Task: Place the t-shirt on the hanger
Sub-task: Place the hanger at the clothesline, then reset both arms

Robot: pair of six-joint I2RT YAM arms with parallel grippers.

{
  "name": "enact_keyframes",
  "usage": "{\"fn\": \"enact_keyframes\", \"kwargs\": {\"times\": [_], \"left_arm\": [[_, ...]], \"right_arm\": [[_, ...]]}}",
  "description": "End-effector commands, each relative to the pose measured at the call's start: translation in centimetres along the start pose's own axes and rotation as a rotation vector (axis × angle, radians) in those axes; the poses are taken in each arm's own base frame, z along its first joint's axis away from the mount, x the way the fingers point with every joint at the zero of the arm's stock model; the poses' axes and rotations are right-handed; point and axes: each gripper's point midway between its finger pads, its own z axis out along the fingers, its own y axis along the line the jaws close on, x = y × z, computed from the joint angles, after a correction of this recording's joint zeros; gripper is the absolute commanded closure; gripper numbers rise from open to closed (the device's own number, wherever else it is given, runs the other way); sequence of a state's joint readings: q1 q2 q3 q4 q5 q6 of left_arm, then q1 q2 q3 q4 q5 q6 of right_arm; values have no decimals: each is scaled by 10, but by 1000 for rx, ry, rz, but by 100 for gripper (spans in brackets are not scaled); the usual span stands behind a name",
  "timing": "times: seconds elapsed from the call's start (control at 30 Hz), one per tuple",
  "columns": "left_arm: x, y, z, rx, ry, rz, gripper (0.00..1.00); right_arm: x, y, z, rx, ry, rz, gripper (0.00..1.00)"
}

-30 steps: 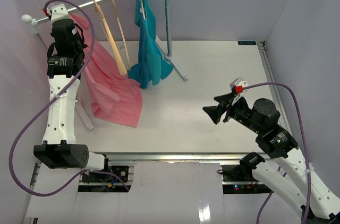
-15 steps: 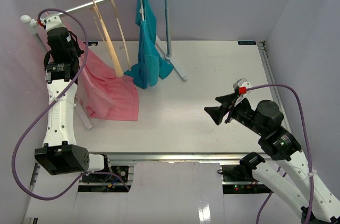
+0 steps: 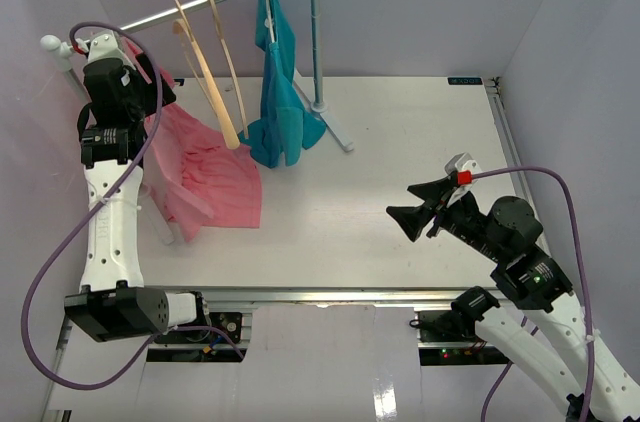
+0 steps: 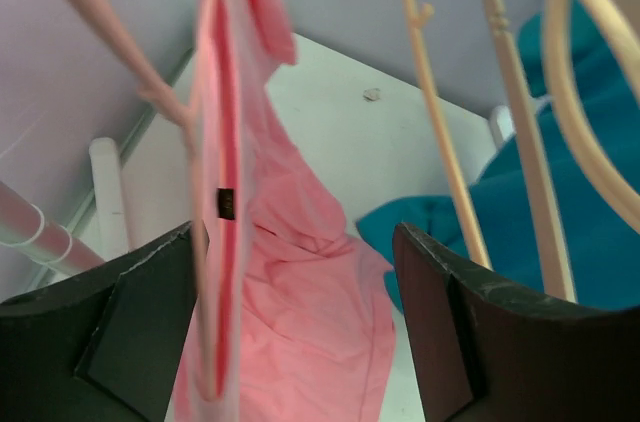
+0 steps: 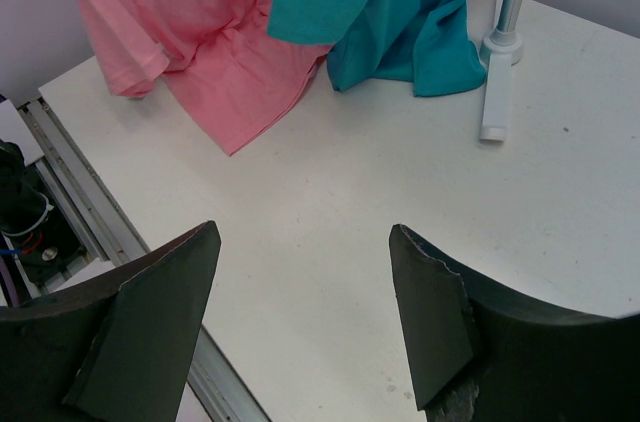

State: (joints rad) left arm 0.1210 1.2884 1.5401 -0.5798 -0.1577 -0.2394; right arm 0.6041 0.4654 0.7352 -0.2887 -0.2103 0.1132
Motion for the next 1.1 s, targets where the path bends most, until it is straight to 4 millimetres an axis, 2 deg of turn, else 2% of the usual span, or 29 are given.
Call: {"fn": "enact_keyframes", "kwargs": {"times": [0.0,0.07,0.13,0.27,0.4,0.5,0.57,0.63,0.73,0.83,0.93,1.07], "left_arm": [[-21,-32,-51,209,-55,-26,7],[-18,-35,-63,246,-52,-19,2],[-20,-35,-76,260,-67,-5,2],[-30,-29,-105,257,-126,13,2],[-36,-29,-134,289,-187,11,2],[-31,-60,-158,491,-193,17,2],[-21,-86,-178,677,-170,14,2],[-10,-101,-193,807,-159,1,2],[10,-110,-194,896,-117,-26,2],[26,-106,-189,881,-109,-26,2],[49,-104,-186,896,-71,-17,2],[73,-99,-170,875,-29,-10,2]], "right_arm": [[4,4,2,-25,-17,12,20],[8,8,0,-45,-26,21,13],[15,8,0,-48,-23,29,9],[17,11,-3,-67,-37,29,2],[22,16,0,-101,-29,36,9],[26,17,4,-110,-17,51,10],[29,15,6,-103,-9,60,10],[28,11,8,-78,-10,67,10],[20,-2,10,1,-17,76,10],[10,-15,10,77,-33,87,10],[13,-25,13,130,-36,99,10],[22,-35,18,179,-17,113,10]]}}
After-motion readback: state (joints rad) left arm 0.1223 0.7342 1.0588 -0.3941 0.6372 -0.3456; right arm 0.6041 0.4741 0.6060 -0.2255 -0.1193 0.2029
